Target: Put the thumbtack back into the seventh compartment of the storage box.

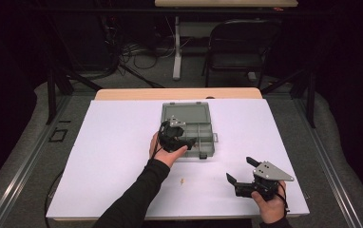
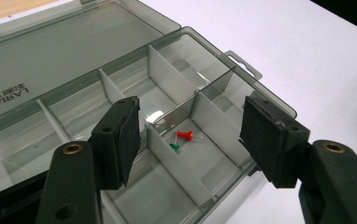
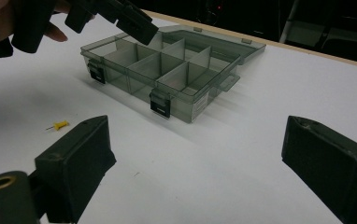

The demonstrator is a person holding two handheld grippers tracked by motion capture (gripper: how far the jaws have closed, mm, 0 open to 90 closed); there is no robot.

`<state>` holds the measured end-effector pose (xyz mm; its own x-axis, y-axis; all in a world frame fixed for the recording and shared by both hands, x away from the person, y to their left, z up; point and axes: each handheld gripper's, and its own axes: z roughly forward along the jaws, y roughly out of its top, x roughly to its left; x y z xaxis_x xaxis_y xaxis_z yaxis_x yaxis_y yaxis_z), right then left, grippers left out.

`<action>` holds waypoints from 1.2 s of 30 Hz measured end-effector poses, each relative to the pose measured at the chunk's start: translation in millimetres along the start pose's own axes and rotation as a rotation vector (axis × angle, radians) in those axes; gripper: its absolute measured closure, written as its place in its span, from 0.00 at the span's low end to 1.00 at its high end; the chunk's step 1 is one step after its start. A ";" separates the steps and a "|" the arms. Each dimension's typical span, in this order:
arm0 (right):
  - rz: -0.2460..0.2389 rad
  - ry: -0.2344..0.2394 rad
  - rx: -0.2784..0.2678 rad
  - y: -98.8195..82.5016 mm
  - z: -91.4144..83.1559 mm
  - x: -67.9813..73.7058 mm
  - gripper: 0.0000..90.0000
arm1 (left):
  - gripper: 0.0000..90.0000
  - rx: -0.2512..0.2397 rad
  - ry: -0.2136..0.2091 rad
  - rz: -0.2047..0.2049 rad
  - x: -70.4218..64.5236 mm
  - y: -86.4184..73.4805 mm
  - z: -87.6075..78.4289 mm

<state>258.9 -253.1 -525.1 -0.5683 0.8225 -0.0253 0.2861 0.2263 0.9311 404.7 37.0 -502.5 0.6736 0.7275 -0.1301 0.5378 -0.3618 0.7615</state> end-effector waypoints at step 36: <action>-0.003 -0.001 -0.004 0.2 0.0 0.7 0.09 | 0.40 -0.052 -0.053 0.014 -3.1 -49.3 -59.6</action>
<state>258.5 -252.5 -524.9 -0.5684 0.8222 -0.0286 0.2812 0.2268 0.9324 345.9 87.4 -501.8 0.7076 0.6902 -0.1514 0.5021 -0.3403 0.7950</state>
